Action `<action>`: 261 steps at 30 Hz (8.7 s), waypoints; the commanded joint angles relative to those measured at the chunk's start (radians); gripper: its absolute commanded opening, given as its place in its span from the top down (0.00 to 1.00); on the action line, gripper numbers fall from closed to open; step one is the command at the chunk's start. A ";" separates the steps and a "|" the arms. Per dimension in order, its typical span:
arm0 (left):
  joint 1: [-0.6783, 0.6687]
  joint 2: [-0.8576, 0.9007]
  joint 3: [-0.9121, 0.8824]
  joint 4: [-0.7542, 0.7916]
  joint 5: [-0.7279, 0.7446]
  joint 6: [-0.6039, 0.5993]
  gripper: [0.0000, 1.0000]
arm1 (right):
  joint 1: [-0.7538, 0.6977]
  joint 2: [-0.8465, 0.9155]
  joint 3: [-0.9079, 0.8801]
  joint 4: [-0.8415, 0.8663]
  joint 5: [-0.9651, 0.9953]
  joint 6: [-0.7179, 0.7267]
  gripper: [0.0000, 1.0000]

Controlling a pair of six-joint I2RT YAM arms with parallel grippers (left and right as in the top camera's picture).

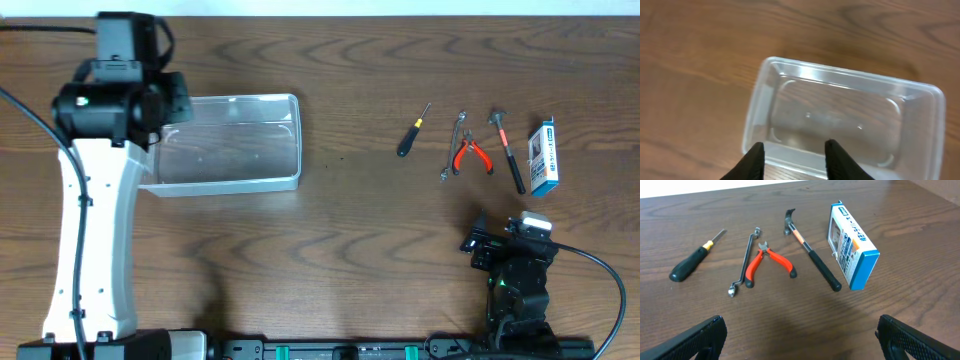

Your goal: Pack container

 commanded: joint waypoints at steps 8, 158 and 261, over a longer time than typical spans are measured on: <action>0.219 -0.007 0.013 -0.014 0.068 -0.077 0.78 | 0.008 0.000 -0.003 0.000 0.002 0.014 0.01; 0.443 -0.135 -0.203 0.018 0.241 -0.177 0.27 | 0.008 0.000 -0.003 0.000 0.003 0.014 0.01; 0.618 0.073 -0.203 0.053 0.441 -0.010 0.11 | 0.325 1.712 1.823 -0.434 -0.581 -0.302 0.01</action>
